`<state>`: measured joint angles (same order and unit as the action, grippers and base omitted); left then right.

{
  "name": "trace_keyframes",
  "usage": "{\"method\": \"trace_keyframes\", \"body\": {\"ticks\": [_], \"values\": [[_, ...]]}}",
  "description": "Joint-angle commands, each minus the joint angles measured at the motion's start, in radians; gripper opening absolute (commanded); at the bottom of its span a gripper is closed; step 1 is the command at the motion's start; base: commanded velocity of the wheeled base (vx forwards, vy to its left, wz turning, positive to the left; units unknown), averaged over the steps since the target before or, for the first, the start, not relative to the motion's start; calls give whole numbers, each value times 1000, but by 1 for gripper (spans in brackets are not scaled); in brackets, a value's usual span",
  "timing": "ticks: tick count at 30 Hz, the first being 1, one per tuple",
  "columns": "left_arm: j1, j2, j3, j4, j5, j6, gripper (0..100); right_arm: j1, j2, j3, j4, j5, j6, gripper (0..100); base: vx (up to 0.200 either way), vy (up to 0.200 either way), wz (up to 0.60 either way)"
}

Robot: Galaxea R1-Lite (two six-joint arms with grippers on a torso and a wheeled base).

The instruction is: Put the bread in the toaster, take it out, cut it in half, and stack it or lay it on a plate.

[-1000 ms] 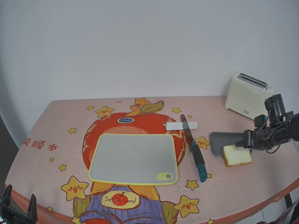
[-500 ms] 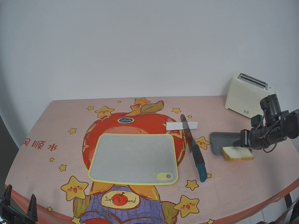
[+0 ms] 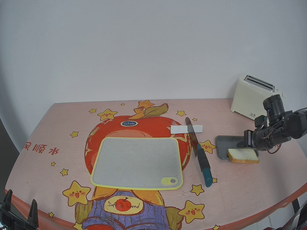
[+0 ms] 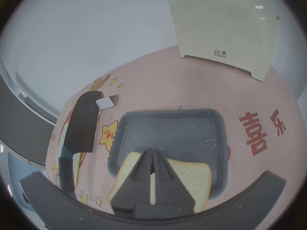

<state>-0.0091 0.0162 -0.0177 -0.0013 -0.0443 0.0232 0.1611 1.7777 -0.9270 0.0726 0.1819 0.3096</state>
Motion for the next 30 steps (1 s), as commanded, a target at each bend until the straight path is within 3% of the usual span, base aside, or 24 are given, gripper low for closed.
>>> {"method": "trace_keyframes", "body": {"ticks": [1, 6, 9, 13, 14, 17, 19, 20, 21, 23, 30], "values": [[0, -9, 18, 0, 1, 0, 100, 2, -6, -4, 3, 5, 2, 0, 0, 0, 0], [0, -9, 18, 0, 1, 0, 100, 6, -90, 10, 7, 11, 11, 0, 0, 0, 0], [0, -9, 18, 0, 0, 0, 100, 8, -169, 20, 7, 24, 69, 0, 0, 0, 0], [0, -9, 18, 0, 1, 1, 100, -5, -340, 47, 41, 120, 166, 0, 0, 0, 0], [0, -9, 18, 0, 0, 0, 100, -14, -391, 54, 61, 149, 192, 100, 0, 0, 0], [0, -9, 18, 0, 0, 0, 100, -34, -537, 91, 119, 243, 316, 100, 0, 0, 0], [0, -9, 18, 0, 1, 0, 100, -37, -624, 114, 158, 309, 433, 100, 0, 0, 0], [0, -9, 18, 0, 0, 0, 100, -37, -629, 117, 161, 312, 442, 100, 0, 0, 0], [0, -9, 18, 0, 0, 0, 100, -38, -681, 146, 199, 349, 516, 100, 0, 0, 0], [0, -9, 18, 0, 1, 0, 100, -38, -715, 189, 231, 364, 542, 100, 0, 0, 0], [0, -9, 18, 0, 0, 0, 100, -38, -745, 318, 230, 366, 546, 100, 0, 0, 0]]}}
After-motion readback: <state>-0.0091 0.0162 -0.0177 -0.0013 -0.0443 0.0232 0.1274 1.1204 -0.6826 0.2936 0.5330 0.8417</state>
